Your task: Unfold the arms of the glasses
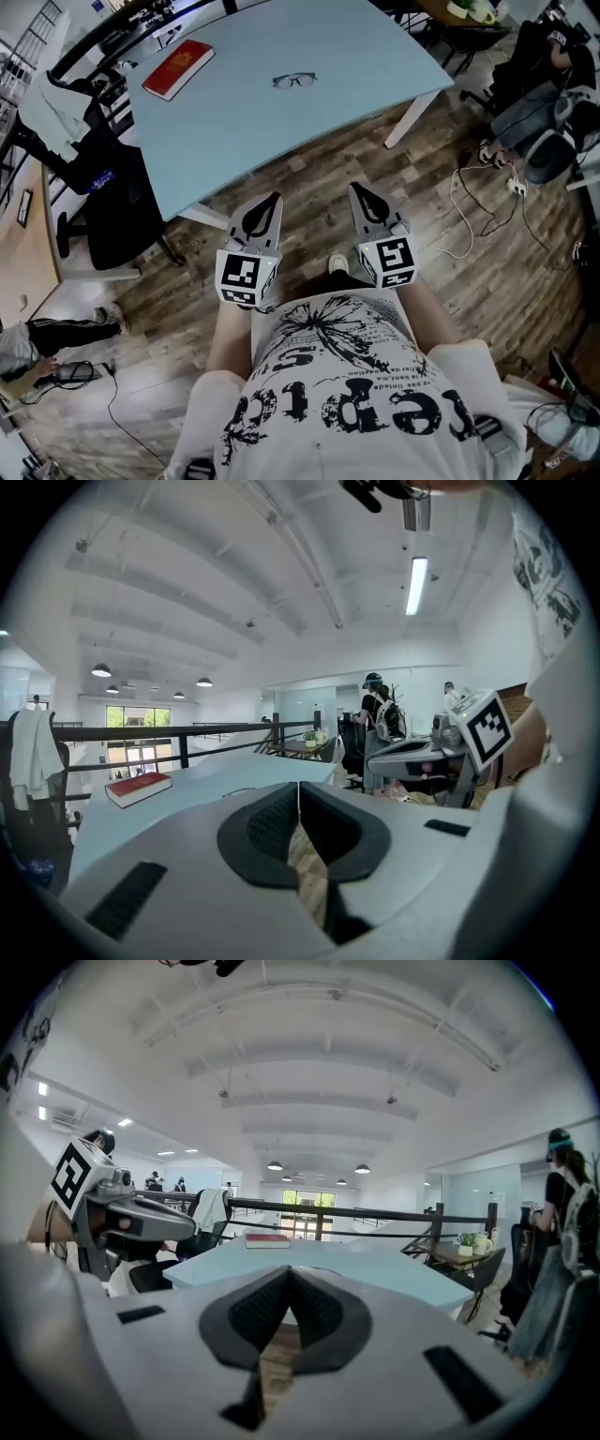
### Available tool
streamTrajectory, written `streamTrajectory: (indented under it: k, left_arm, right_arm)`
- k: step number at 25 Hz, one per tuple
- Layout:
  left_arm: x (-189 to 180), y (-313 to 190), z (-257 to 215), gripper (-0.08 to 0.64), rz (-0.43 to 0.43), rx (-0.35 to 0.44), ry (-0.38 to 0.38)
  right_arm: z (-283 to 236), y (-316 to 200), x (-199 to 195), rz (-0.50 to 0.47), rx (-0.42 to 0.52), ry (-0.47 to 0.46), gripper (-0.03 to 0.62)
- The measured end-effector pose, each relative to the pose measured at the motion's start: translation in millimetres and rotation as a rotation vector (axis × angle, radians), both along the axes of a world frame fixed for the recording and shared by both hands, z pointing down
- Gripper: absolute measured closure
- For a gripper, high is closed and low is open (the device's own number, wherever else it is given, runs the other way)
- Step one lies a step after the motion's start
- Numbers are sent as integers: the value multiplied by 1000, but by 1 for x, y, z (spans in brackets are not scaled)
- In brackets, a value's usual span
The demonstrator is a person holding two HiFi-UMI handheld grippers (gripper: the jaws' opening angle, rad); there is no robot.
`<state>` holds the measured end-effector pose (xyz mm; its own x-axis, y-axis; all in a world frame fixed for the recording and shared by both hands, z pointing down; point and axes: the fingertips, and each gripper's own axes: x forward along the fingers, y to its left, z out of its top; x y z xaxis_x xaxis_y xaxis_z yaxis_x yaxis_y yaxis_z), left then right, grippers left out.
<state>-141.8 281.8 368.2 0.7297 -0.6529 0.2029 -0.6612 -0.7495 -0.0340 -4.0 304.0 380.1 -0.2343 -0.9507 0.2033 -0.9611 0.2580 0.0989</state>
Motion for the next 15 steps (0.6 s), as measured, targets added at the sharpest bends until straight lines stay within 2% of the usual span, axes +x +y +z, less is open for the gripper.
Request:
streamTrajectory:
  k: [7, 10, 15]
  left_arm:
    - [86, -52, -10, 538, -79, 21, 25]
    - [103, -68, -7, 539, -102, 2, 30]
    - [110, -103, 6, 538, -147, -39, 16]
  right_arm:
    - [-4, -59, 90, -74, -1, 20, 581]
    - [-2, -80, 110, -95, -12, 11, 581]
    - [11, -118, 123, -131, -41, 5, 581]
